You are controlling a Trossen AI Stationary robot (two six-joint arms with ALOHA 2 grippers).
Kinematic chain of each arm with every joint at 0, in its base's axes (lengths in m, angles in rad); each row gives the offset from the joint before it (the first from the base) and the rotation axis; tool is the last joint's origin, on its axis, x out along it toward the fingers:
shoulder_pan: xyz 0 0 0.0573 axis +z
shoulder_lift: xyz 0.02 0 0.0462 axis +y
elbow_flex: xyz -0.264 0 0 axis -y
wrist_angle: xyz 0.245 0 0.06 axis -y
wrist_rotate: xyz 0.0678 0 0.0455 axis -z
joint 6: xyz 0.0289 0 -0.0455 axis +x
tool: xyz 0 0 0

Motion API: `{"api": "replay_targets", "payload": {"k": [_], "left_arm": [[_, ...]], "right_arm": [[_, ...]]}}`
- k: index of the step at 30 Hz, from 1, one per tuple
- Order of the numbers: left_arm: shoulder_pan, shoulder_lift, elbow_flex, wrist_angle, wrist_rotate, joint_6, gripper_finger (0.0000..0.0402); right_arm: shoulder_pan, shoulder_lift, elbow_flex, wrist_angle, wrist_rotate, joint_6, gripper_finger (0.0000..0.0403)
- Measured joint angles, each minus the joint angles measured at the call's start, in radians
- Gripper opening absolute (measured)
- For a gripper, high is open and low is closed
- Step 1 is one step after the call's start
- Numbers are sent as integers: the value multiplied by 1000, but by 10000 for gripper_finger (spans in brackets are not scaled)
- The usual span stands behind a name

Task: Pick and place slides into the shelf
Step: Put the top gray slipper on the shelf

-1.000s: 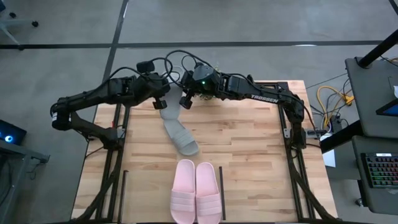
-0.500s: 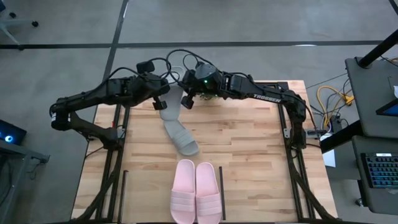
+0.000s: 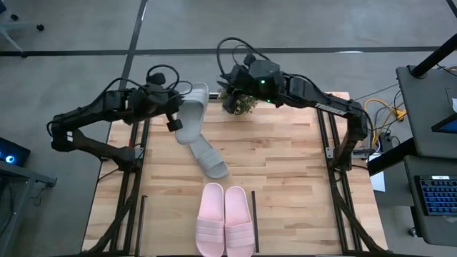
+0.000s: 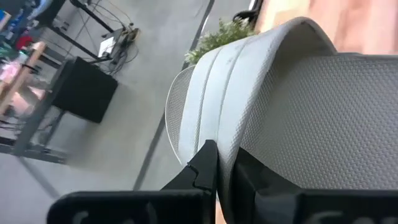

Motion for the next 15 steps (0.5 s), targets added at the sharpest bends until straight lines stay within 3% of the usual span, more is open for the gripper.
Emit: {"api": "replay_targets", "payload": {"k": [7, 15], "left_arm": [[-82, -58, 0, -6, 23, -133, 0], [-257, -64, 5, -23, 68, -371, 0]], "right_arm": [[-14, -82, -2, -36, 42, -2, 130], [-51, -92, -2, -161, 41, 30, 144]]}}
